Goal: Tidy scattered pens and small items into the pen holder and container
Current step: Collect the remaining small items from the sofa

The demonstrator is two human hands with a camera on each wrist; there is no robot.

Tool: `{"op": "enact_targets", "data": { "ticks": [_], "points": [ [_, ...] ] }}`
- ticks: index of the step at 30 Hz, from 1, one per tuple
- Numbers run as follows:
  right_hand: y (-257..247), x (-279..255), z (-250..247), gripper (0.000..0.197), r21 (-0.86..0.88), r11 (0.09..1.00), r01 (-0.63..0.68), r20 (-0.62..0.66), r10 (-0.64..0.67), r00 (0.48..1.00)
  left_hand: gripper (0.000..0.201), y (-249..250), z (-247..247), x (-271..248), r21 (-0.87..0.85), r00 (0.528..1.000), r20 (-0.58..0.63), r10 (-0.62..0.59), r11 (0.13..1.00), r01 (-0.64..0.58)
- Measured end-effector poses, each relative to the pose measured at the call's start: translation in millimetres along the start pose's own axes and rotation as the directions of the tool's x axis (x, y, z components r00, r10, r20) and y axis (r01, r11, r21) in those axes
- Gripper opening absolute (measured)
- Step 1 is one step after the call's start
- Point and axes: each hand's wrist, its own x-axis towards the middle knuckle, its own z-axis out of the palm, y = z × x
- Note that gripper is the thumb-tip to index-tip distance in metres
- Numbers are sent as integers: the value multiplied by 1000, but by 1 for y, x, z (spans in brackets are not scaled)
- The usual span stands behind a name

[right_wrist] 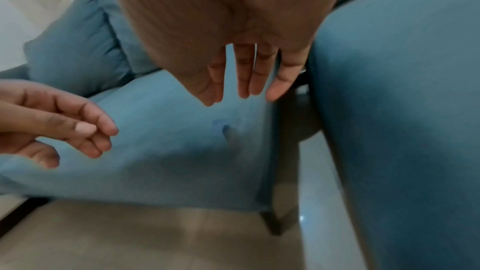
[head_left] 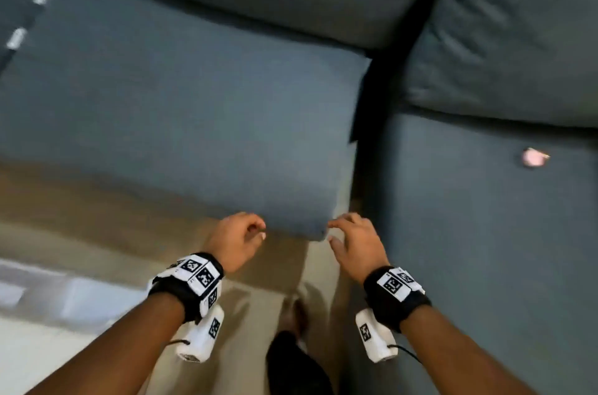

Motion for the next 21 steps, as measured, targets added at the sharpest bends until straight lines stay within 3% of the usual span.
{"op": "enact_targets", "data": {
  "ticks": [4,8,11,14,17,21],
  "points": [
    [106,-12,-79,33,48,977,-208,-213,214,953,13,115,55,78,46,990,106,96,994,-102],
    [202,-38,-122,36,153,902,-405,-250,432,867,41,210,116,129,169,932,245,266,935,-311],
    [256,-55,-130,45,177,840,-513,-217,542,812,57,263,155,158,309,882,349,316,850,-426],
    [292,-59,-133,42,232,817,-528,-258,575,776,67,309,191,186,394,855,408,321,783,-482],
    [307,-44,-138,25,299,814,-498,-329,577,748,72,348,217,219,445,845,411,342,734,-513],
    [349,-19,-171,17,451,741,-497,-384,664,641,61,411,250,271,398,782,378,496,676,-621]
  ]
}}
